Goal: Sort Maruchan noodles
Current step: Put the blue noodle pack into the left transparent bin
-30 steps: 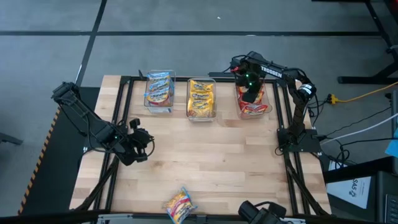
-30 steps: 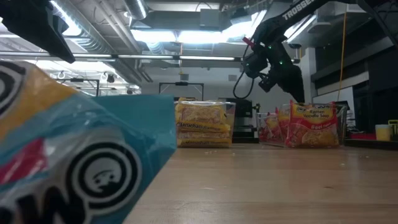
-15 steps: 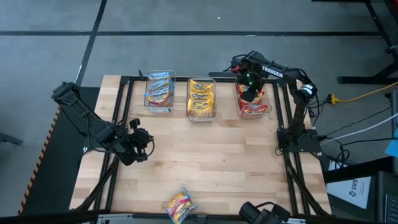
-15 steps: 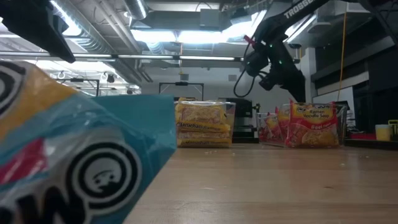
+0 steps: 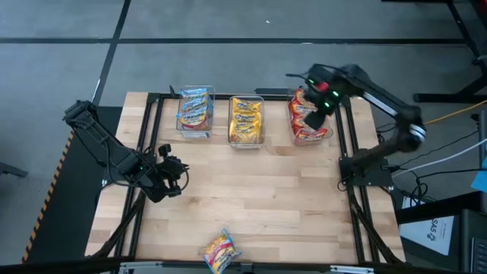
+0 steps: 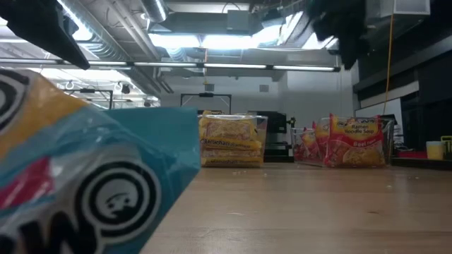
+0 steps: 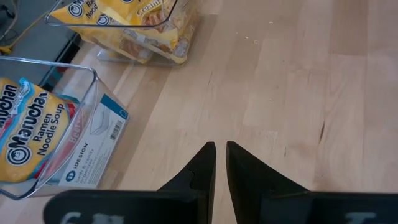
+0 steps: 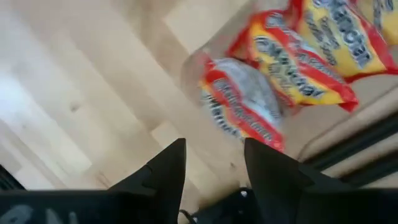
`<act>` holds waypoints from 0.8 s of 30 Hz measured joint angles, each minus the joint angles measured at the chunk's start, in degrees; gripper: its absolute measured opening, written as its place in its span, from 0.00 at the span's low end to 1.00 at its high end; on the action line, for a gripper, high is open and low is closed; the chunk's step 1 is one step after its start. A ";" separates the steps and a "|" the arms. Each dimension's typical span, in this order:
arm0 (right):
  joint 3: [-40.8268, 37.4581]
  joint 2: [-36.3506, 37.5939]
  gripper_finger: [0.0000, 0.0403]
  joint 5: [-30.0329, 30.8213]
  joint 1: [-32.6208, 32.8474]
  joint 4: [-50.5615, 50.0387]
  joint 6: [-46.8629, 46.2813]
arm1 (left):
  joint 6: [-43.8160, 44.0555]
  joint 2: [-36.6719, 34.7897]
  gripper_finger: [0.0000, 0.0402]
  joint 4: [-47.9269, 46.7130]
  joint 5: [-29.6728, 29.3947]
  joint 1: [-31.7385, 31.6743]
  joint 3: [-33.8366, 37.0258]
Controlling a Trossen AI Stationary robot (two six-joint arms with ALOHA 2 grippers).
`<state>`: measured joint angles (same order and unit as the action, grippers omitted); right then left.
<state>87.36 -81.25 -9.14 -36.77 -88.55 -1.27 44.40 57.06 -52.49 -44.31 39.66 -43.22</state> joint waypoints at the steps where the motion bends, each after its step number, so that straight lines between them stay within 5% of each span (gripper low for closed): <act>1: -1.76 3.18 0.42 0.34 1.57 1.49 -0.24 | 0.00 0.00 0.08 0.00 0.00 0.00 0.00; 6: -17.73 21.30 0.42 2.84 10.68 19.68 -3.29 | -0.02 -0.01 0.08 -0.09 -0.01 0.00 0.00; 12: -46.16 39.90 0.42 12.10 17.44 54.81 -8.97 | 0.04 -0.02 0.08 0.36 -2.90 -0.02 0.00; 18: -63.14 45.84 0.42 3.93 18.08 74.02 -14.40 | -0.57 -0.01 0.08 15.05 -3.83 -3.14 0.00; 24: -63.96 45.74 0.42 0.82 18.07 75.27 -15.36 | -11.07 7.47 0.10 40.71 23.12 -11.47 -0.02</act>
<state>23.40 -35.51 -8.32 -18.70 -13.27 -16.63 33.33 64.53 -11.78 -21.19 28.19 -43.24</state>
